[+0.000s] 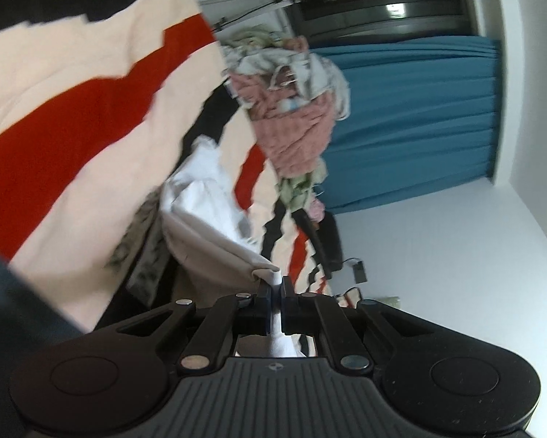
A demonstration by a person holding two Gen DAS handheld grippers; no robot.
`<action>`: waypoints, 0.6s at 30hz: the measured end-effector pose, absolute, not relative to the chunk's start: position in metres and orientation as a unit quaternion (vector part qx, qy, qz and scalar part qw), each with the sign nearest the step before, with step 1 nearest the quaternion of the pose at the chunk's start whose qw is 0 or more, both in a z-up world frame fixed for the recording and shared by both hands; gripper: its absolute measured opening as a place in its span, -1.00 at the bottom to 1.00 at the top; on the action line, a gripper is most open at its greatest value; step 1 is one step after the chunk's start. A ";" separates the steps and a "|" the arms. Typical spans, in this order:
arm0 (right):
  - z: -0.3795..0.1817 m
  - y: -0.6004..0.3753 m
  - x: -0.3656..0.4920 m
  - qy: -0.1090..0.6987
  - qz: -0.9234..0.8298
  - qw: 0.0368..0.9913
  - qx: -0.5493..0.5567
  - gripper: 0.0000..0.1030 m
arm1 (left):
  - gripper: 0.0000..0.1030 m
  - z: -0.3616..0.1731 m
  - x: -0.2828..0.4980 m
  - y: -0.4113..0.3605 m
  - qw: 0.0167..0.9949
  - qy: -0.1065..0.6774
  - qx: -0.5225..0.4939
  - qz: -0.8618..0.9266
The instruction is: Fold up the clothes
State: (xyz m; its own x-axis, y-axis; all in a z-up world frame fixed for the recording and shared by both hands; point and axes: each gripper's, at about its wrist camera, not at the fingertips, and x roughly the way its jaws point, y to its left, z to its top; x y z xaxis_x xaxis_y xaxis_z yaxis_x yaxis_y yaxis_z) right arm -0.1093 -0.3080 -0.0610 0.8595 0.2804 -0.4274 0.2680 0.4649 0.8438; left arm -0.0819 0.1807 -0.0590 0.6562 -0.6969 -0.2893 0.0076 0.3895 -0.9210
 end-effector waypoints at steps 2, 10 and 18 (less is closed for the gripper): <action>-0.066 -0.310 -0.102 0.270 0.004 0.806 0.526 -0.85 | -0.92 -0.056 -0.079 0.178 0.781 0.339 -0.473 -0.228; -0.050 -0.321 0.027 0.272 -0.013 0.803 0.531 -0.83 | -0.92 -0.026 0.046 0.151 0.815 0.341 -0.420 -0.209; -0.101 -0.324 0.167 0.298 -0.046 0.820 0.486 -0.81 | -0.92 -0.053 0.172 0.105 0.864 0.348 -0.320 -0.172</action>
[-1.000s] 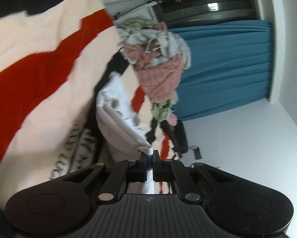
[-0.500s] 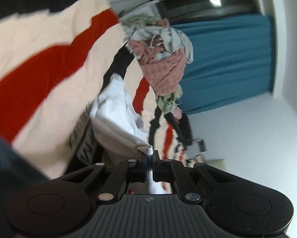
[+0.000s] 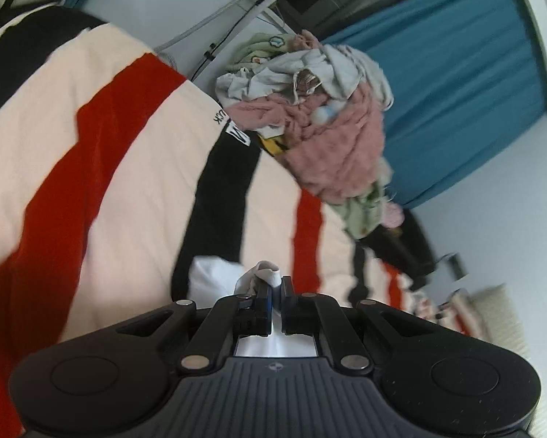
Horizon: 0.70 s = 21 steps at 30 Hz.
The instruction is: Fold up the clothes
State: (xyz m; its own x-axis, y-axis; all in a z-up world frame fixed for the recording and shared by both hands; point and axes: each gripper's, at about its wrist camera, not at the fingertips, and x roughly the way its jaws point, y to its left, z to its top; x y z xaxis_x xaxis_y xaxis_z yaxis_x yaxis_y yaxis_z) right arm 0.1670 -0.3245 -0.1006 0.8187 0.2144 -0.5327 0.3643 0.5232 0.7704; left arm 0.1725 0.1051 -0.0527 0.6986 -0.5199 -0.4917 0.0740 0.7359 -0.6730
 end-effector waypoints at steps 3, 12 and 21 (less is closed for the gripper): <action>-0.133 -0.335 0.178 0.298 -0.024 0.814 0.498 -0.78 | -0.92 -0.077 0.186 0.099 0.870 0.340 -0.312 -0.175; -0.110 -0.316 0.157 0.281 0.077 0.836 0.466 0.45 | -0.51 -0.084 0.185 0.087 0.882 0.310 -0.279 -0.221; -0.102 -0.275 0.148 0.299 0.054 0.923 0.238 -0.25 | 0.42 -0.072 0.148 0.058 0.911 0.293 -0.167 -0.236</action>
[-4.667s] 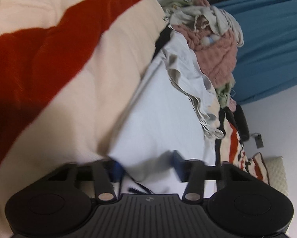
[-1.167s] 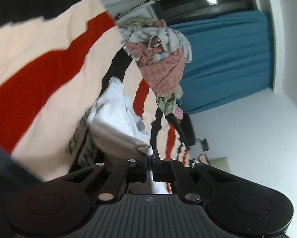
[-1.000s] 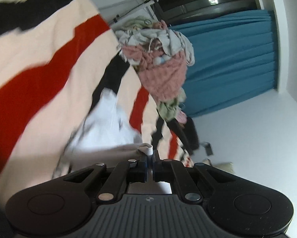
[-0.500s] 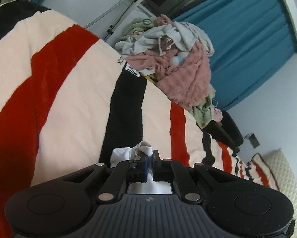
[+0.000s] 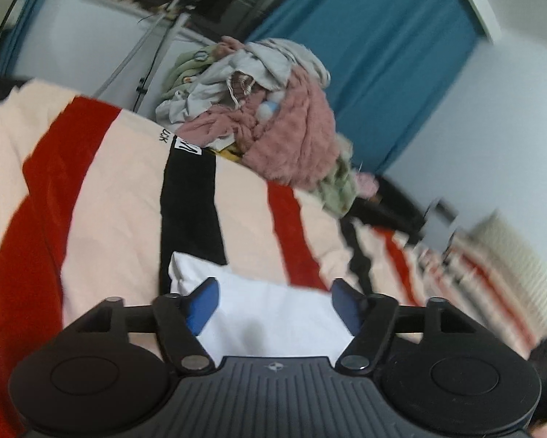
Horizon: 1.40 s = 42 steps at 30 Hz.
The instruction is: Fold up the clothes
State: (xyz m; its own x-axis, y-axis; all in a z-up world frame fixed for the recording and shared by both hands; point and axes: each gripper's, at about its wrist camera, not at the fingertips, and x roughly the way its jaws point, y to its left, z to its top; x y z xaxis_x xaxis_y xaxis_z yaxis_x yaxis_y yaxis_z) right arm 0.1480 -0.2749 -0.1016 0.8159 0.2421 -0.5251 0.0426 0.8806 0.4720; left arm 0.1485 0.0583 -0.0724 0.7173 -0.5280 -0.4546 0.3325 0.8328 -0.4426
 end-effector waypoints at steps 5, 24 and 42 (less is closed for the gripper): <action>-0.136 -0.269 0.194 0.341 0.014 0.925 0.168 -0.32 | 0.41 -0.098 0.159 0.025 0.921 0.319 -0.089 -0.207; -0.112 -0.250 0.107 0.341 0.023 0.929 0.141 -0.31 | 0.46 -0.111 0.099 0.015 0.913 0.358 -0.009 -0.196; -0.117 -0.267 0.073 0.344 0.047 0.878 0.328 0.54 | 0.57 -0.090 0.053 0.079 0.841 0.407 -0.260 -0.244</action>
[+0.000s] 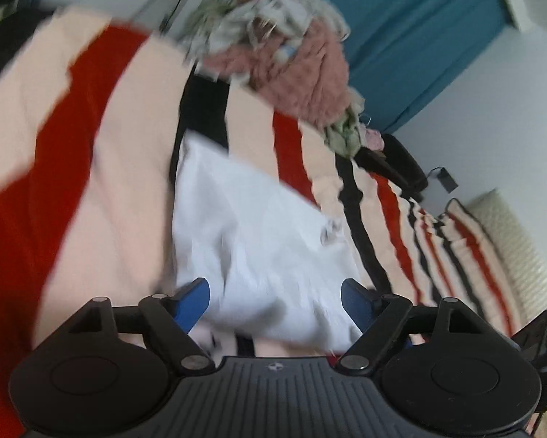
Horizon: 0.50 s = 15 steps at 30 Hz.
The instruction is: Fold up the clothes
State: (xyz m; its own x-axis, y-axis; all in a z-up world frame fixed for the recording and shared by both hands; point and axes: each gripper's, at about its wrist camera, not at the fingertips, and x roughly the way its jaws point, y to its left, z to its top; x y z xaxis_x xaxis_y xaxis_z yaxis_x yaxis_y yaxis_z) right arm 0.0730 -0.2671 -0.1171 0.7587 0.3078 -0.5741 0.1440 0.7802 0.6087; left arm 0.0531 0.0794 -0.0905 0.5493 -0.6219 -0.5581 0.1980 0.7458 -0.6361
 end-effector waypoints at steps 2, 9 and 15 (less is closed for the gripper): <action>-0.123 -0.270 0.067 0.347 0.056 0.858 0.375 0.54 | 0.57 -0.108 0.059 0.081 0.816 0.439 -0.289 -0.239; -0.175 -0.285 0.074 0.381 0.049 0.742 0.549 0.56 | 0.52 -0.155 0.092 0.087 0.759 0.472 -0.400 -0.202; -0.202 -0.291 0.086 0.354 0.061 0.681 0.639 0.55 | 0.08 -0.162 0.103 0.090 0.766 0.450 -0.423 -0.176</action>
